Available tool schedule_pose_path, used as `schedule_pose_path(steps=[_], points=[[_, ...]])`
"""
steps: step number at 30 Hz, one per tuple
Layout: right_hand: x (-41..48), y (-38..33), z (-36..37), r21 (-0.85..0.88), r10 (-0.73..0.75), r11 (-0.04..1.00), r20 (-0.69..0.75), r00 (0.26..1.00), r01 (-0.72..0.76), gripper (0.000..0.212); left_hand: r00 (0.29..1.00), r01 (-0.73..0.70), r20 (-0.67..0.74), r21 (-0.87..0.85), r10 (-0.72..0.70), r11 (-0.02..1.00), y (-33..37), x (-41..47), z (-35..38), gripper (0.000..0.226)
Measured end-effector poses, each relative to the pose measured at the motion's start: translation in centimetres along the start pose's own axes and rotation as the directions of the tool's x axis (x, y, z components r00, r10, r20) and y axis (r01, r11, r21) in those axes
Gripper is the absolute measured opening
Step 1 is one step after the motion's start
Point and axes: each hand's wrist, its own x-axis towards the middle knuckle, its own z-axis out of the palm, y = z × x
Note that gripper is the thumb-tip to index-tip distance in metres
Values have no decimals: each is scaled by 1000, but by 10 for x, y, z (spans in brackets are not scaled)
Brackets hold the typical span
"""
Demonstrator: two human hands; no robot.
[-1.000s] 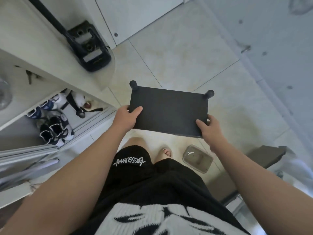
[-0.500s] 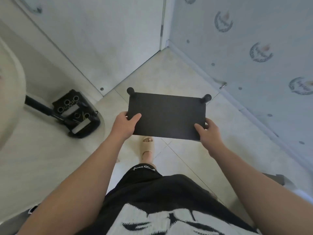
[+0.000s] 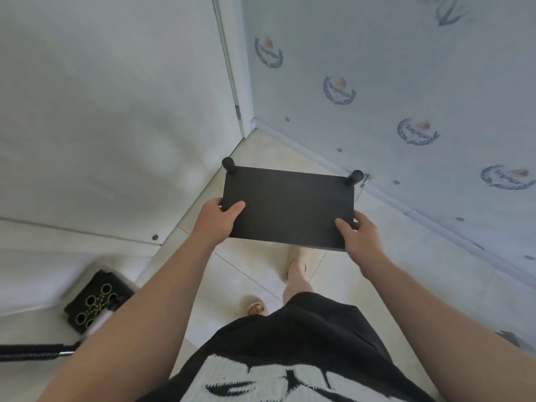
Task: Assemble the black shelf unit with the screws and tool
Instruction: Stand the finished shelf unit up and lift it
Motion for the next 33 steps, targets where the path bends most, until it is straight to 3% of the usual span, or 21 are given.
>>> schedule_pose_path(steps=[15,24,33], points=[[190,-98,-49,-6,129,991,-57,990,-130,40,986,-15,165,247,-26,969,169,197,88,38],[279,-119,-25,175,408,907,-130,904,-384,30,930,-63,347,473,-120,879,223,332,121,46],[366,-101,3,214,529,843,-158,834,-494,39,920,-84,364,539,-142,838,223,435,174,47]])
